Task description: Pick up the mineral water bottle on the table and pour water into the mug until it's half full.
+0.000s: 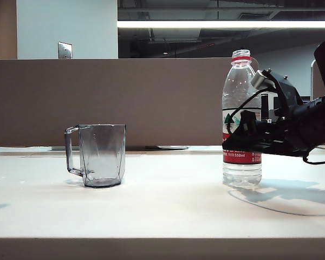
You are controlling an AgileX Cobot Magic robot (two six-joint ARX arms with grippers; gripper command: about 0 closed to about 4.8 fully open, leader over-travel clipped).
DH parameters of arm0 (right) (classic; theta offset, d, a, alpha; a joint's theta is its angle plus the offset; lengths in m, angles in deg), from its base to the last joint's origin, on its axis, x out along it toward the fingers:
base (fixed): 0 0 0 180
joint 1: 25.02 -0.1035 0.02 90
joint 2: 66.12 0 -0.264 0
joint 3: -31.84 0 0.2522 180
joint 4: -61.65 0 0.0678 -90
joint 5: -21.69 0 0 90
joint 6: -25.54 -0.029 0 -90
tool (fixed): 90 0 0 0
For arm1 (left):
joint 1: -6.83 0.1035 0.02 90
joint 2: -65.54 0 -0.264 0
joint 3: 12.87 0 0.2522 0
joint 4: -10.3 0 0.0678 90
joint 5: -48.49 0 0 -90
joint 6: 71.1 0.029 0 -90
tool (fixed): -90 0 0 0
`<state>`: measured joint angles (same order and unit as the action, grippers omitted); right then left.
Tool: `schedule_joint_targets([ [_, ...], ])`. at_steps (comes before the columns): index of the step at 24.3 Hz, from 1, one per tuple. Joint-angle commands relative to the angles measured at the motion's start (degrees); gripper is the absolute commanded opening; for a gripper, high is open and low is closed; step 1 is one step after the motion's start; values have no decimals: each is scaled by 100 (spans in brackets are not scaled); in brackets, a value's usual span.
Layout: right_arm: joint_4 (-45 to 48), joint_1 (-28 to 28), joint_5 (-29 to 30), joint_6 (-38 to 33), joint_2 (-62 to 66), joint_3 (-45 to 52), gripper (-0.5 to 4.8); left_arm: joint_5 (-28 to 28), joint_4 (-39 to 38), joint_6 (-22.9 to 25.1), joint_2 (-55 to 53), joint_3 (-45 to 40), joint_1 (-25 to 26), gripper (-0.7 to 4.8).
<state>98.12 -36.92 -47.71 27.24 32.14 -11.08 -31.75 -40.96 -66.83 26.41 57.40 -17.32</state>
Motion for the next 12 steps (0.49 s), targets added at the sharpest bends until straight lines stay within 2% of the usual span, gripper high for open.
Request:
schedule_joint_targets([
  [1, 107, -4, -9, -20, -26, -37, 470, -243, 76, -22, 2, 24, 0, -5],
  [3, 111, -4, -9, -20, -26, -37, 460, -247, 76, -22, 2, 24, 0, -5],
  [4, 111, -4, -7, -22, -26, -37, 396, -247, 76, -22, 2, 24, 0, -5],
  [5, 111, -4, -7, -20, -26, -37, 297, -247, 76, -22, 2, 24, 0, -5],
  [6, 111, -4, -7, -22, -26, -37, 272, -247, 76, -22, 2, 24, 0, -5],
  [12, 111, -4, 11, -22, -26, -37, 273, -247, 76, -22, 2, 24, 0, -5],
])
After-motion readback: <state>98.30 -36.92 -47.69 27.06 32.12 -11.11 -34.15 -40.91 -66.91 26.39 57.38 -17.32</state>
